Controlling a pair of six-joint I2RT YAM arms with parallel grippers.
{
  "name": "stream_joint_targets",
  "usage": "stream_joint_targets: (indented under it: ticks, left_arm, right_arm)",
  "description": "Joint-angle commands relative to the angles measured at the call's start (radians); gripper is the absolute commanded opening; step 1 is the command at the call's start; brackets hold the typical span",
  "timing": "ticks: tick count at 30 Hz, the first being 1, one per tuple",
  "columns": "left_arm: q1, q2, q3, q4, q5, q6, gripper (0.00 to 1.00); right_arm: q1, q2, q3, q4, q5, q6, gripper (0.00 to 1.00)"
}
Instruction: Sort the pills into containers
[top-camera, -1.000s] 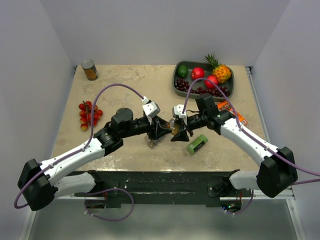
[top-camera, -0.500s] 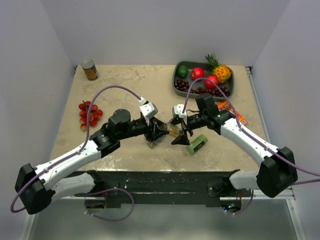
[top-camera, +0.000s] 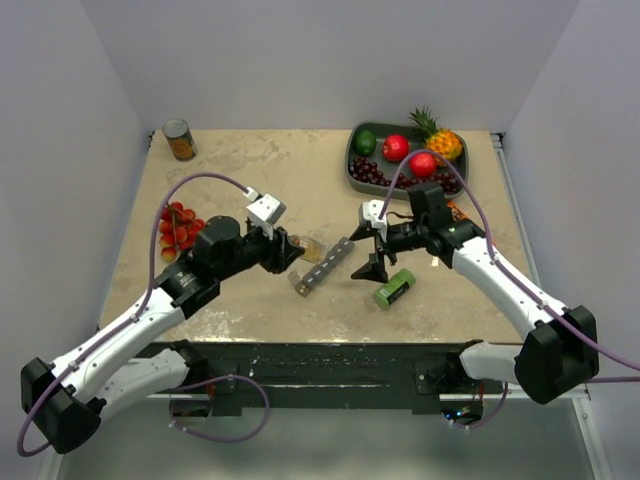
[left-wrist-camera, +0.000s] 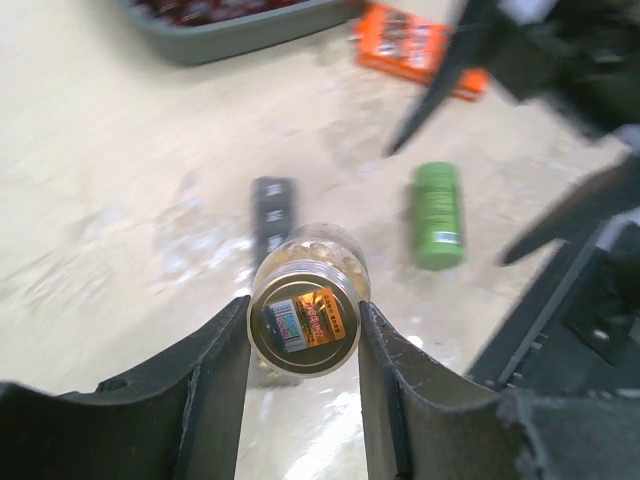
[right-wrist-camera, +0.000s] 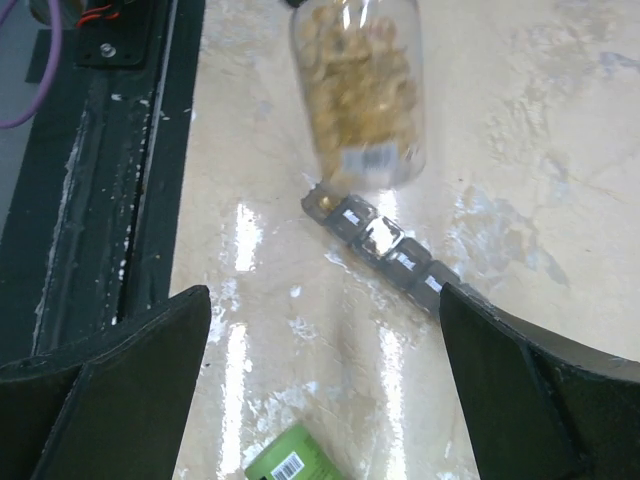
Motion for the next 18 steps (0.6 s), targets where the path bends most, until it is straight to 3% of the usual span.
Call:
stream_joint_targets:
  ticks: [1,3,8,18]
  left_arm:
    - [0.103,-0.013,0.069,-0.147,-0.187,-0.019,0.0]
    - [0.157,0.0,0.077,-0.175,-0.319,-0.013,0.0]
    - [0.299,0.148,0.1,-0.19,-0.422,0.009,0.0]
    - [0.491,0.423,0.16,-0.057,-0.377,0.044,0.0]
  right_arm:
    - [-0.033,-0.036,0.03,-0.005,-0.002,-0.021,0.99]
    - [-0.036,-0.035,0.028,0.003,0.003,-0.018,0.99]
    - [-0.039,-0.031,0.022,0.015,0.009,-0.005,0.99]
    - [-0.039,-0.021,0.01,0.034,0.012,0.001,0.99]
